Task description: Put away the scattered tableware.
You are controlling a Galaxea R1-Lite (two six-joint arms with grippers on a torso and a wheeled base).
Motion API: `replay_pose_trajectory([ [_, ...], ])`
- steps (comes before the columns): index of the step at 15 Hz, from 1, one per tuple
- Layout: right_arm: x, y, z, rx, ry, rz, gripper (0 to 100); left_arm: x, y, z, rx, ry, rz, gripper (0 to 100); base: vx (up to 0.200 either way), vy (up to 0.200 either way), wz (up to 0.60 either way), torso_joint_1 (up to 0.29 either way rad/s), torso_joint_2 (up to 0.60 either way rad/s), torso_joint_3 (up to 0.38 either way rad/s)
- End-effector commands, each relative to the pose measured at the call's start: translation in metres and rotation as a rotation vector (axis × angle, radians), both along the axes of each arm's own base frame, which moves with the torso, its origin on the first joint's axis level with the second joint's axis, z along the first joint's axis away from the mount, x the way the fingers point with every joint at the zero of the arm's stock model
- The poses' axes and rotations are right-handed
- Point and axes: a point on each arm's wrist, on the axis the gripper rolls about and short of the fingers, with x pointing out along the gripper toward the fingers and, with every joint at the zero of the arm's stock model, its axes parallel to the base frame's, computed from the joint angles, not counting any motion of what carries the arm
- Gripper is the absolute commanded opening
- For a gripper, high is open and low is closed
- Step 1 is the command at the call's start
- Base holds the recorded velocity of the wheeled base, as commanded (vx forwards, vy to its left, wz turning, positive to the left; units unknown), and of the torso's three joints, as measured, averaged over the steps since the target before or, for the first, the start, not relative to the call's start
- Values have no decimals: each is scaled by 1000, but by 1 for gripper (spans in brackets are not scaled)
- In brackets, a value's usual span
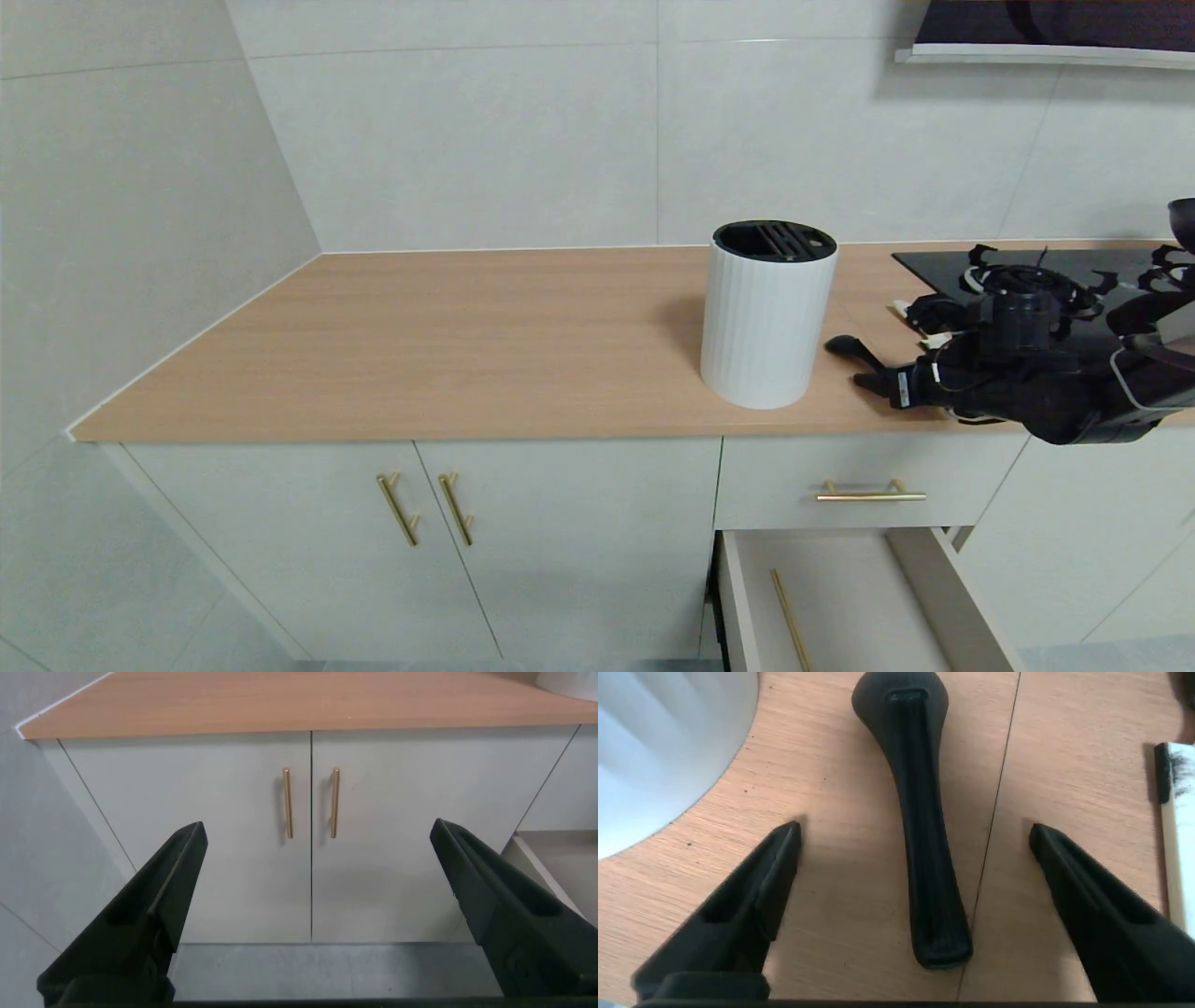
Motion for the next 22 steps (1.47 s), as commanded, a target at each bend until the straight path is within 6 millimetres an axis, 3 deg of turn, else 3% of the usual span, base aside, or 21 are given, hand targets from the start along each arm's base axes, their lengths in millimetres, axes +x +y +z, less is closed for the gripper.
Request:
replay_pose_trajectory([
  [1, 0, 0, -1, 0, 2, 0, 0, 0, 0, 0, 0, 1, 1, 100, 0, 0, 0, 0, 0, 0],
  [7, 0, 1, 5, 10, 18, -5, 0, 0, 0, 0, 0, 1, 1, 100, 0, 0, 0, 0, 0, 0],
  [9, -4, 2, 17, 31, 56, -12, 0, 0, 0, 0, 0, 1, 1, 100, 0, 0, 0, 0, 0, 0],
  [12, -15, 19, 54, 132, 153, -81, 0, 0, 0, 0, 0, 1, 1, 100, 0, 0, 0, 0, 0, 0],
  [15, -59, 37, 111, 258, 306, -154, 0, 0, 0, 0, 0, 1, 1, 100, 0, 0, 0, 0, 0, 0],
  [17, -89, 40, 131, 266, 315, -153, 0, 0, 0, 0, 0, 1, 1, 100, 0, 0, 0, 0, 0, 0],
  [18, -114, 40, 143, 267, 289, -148, 0, 0, 0, 0, 0, 1, 1, 100, 0, 0, 0, 0, 0, 0],
  [20, -150, 46, 143, 257, 305, -119, 0, 0, 0, 0, 0, 1, 1, 100, 0, 0, 0, 0, 0, 0],
  [22, -170, 44, 131, 233, 336, -152, 0, 0, 0, 0, 0, 1, 1, 100, 0, 0, 0, 0, 0, 0],
])
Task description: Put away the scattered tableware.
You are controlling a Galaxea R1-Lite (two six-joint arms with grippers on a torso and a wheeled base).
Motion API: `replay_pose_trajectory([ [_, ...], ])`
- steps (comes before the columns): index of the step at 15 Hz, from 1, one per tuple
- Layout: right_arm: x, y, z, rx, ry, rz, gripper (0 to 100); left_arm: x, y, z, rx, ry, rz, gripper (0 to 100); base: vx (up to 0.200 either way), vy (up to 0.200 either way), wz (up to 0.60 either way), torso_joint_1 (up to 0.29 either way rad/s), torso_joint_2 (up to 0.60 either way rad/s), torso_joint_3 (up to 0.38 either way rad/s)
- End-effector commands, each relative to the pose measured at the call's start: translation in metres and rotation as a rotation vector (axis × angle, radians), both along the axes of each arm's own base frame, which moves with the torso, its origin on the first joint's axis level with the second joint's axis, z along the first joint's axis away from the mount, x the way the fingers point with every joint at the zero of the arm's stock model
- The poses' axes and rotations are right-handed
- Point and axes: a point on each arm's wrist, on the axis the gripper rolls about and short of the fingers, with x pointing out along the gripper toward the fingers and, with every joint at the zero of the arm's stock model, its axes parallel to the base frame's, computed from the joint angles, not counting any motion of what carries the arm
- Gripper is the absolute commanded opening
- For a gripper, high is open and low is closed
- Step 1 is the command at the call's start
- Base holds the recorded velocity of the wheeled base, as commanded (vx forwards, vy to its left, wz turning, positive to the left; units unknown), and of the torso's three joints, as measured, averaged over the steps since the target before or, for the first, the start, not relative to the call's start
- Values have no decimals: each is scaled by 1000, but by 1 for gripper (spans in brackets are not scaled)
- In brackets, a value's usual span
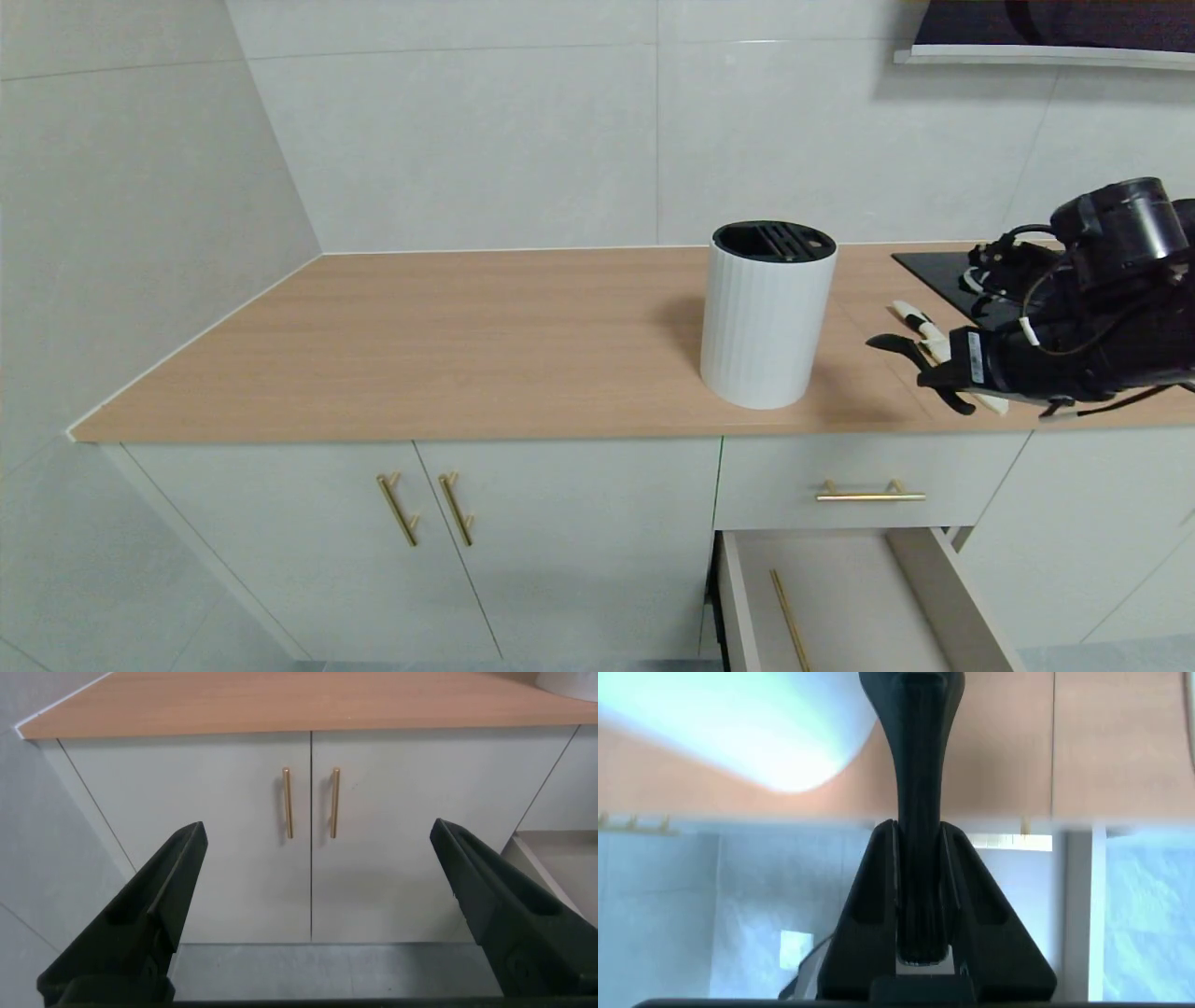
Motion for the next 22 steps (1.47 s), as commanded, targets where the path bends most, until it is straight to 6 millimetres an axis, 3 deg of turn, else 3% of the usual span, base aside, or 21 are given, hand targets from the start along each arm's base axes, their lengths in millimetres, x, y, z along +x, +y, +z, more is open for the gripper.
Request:
replay_pose_trajectory([
  [1, -45, -3, 5, -5, -20, 8, 0, 0, 0, 0, 0, 1, -1, 100, 0, 0, 0, 0, 0, 0],
  [3, -66, -1, -2, 9, 3, 47, 0, 0, 0, 0, 0, 1, 1, 100, 0, 0, 0, 0, 0, 0],
  [8, -87, -4, -27, -9, 87, 57, 0, 0, 0, 0, 0, 1, 1, 100, 0, 0, 0, 0, 0, 0],
  [16, -88, -5, -56, -34, 105, 44, 0, 0, 0, 0, 0, 1, 1, 100, 0, 0, 0, 0, 0, 0],
  [22, -77, -3, -73, -53, 180, 40, 0, 0, 0, 0, 0, 1, 1, 100, 0, 0, 0, 0, 0, 0],
])
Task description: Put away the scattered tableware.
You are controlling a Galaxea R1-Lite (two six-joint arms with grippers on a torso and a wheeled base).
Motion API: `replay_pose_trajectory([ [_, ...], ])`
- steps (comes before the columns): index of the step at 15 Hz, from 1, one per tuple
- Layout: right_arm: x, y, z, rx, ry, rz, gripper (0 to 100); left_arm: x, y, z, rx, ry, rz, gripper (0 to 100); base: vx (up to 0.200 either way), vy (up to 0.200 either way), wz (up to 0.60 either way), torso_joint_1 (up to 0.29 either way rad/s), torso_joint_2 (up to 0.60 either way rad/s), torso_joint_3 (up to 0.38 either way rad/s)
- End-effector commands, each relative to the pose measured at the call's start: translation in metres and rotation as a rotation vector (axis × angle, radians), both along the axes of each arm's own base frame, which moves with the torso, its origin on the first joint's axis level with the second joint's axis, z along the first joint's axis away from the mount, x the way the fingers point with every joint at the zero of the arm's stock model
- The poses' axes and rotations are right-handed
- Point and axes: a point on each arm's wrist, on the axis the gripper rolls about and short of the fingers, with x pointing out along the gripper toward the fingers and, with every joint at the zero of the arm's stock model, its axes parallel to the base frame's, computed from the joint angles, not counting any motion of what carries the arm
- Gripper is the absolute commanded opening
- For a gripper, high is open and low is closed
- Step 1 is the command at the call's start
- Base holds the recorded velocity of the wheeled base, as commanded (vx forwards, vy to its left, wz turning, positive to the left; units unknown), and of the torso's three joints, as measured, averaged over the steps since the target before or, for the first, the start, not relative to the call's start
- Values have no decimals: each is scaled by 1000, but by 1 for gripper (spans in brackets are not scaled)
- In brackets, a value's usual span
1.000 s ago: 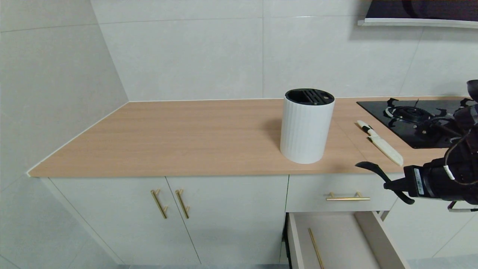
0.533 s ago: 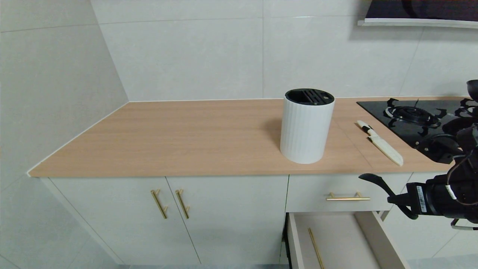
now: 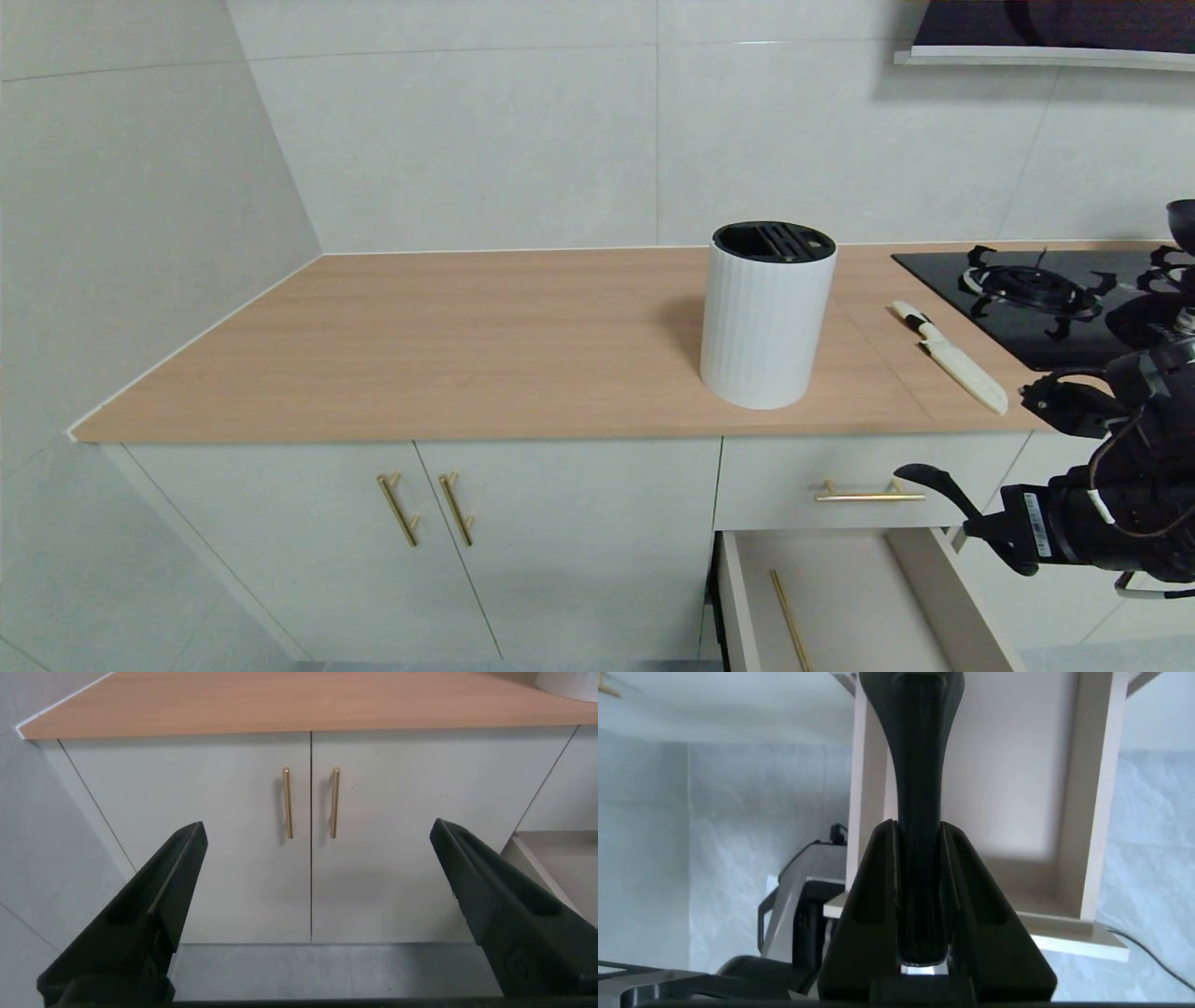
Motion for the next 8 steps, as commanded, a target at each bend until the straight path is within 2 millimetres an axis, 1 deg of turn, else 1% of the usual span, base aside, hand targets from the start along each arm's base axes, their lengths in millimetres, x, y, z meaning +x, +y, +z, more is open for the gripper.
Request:
replay_pose_trajectory([
  [1, 6, 1, -9, -14, 40, -3, 0, 0, 0, 0, 0, 1, 1, 100, 0, 0, 0, 0, 0, 0],
  [2, 6, 1, -9, -15, 41, -4, 0, 0, 0, 0, 0, 1, 0, 100, 0, 0, 0, -46, 90, 66],
  [4, 6, 1, -10, -19, 42, -7, 0, 0, 0, 0, 0, 1, 1, 100, 0, 0, 0, -151, 329, 195],
  [8, 7, 1, -12, -25, 50, -4, 0, 0, 0, 0, 0, 1, 1, 100, 0, 0, 0, -200, 485, 275],
])
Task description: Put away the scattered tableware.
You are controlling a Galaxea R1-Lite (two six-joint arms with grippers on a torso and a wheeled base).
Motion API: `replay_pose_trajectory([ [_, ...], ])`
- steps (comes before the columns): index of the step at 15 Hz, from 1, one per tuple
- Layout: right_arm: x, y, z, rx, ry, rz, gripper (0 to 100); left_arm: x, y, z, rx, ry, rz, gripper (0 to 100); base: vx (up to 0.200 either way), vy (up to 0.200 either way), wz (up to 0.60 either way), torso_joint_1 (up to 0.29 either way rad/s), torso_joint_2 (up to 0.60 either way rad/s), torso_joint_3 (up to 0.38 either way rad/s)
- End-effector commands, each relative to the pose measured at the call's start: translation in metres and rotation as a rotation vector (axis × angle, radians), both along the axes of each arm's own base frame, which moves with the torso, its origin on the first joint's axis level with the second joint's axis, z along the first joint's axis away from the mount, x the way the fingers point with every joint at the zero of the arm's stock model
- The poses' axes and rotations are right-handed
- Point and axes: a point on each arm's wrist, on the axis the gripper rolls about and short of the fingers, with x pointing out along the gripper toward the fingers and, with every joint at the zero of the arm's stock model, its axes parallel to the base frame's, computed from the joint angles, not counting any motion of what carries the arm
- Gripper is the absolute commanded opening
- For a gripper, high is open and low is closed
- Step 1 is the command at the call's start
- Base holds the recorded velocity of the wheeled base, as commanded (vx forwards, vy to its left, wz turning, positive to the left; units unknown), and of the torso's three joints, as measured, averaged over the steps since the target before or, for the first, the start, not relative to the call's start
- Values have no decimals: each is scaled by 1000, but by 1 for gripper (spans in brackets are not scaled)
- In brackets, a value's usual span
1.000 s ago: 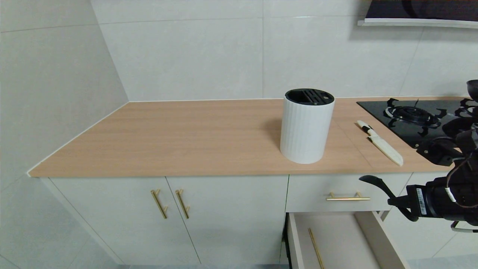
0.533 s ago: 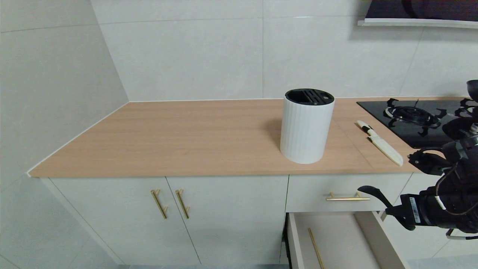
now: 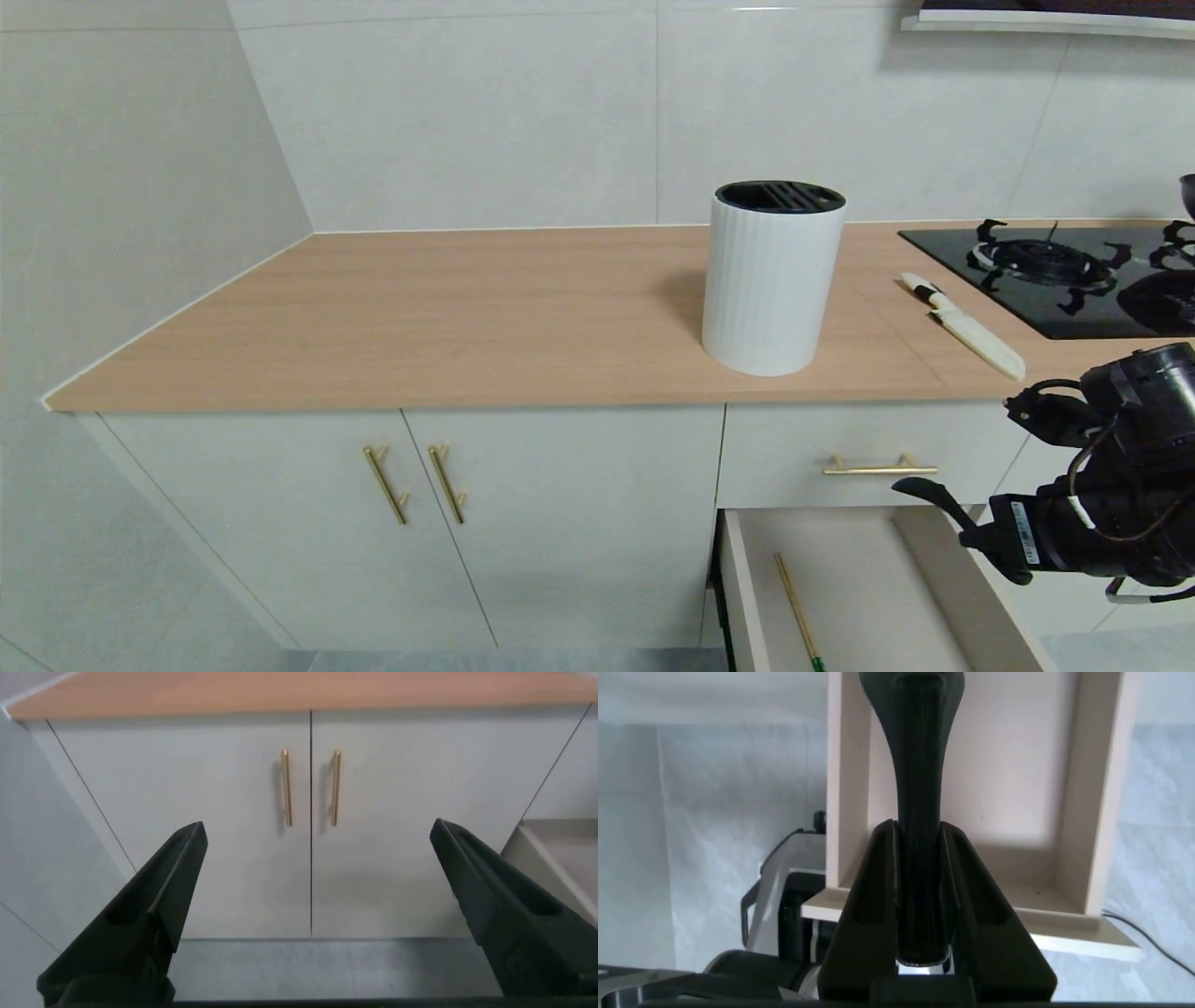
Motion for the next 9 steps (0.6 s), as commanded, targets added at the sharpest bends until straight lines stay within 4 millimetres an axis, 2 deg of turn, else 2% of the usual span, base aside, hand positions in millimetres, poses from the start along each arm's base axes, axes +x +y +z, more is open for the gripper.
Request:
replay_pose_trajectory([
  [1, 1, 0, -2, -2, 8, 1, 0, 0, 0, 0, 0, 1, 1, 100, 0, 0, 0, -207, 500, 281],
  [9, 1, 1, -5, -4, 24, 5, 0, 0, 0, 0, 0, 1, -1, 100, 0, 0, 0, -178, 481, 297],
])
